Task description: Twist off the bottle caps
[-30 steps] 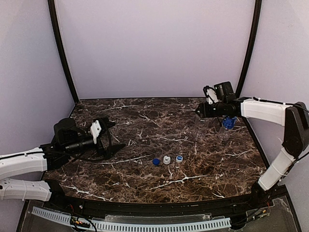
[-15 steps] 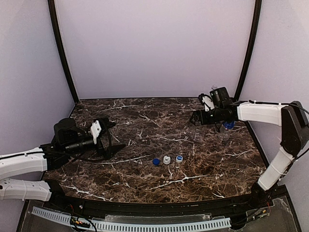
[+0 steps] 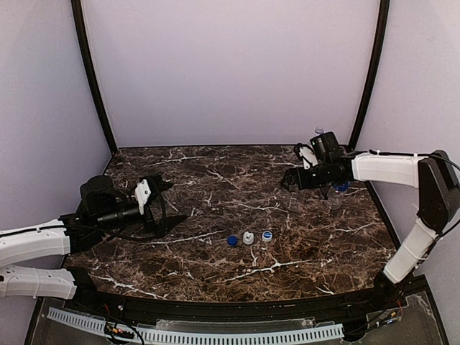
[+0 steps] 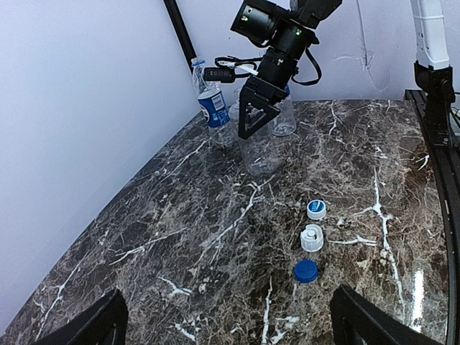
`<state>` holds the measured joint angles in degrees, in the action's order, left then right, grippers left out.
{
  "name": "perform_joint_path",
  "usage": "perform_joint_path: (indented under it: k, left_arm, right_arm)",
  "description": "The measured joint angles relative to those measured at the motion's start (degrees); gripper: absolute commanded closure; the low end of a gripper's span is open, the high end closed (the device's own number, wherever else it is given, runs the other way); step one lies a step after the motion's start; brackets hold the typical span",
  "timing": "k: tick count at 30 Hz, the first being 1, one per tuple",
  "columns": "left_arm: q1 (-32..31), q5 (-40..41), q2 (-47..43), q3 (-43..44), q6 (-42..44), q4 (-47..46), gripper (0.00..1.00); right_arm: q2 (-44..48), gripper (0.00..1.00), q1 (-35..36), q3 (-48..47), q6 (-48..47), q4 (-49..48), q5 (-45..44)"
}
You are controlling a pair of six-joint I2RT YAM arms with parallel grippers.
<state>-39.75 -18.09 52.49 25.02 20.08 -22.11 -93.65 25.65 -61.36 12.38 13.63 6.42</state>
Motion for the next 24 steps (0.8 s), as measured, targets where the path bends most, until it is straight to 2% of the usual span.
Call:
perform_joint_path:
  k: [15, 20, 24]
  left_arm:
    - [0.04, 0.66, 0.00, -0.02, -0.33, 0.02, 0.01]
    - [2.67, 3.56, -0.44, -0.09, -2.27, 0.42, 0.01]
    - [10.08, 7.82, -2.91, -1.84, -5.20, 0.55, 0.01]
  right_arm:
    - [10.34, 0.01, -0.50, -7.78, -4.44, 8.22, -5.09]
    - [16.09, 0.01, -5.22, -8.59, -5.97, 10.21, -5.62]
    - [25.05, 0.01, -14.10, -7.39, -6.16, 10.21, -8.41]
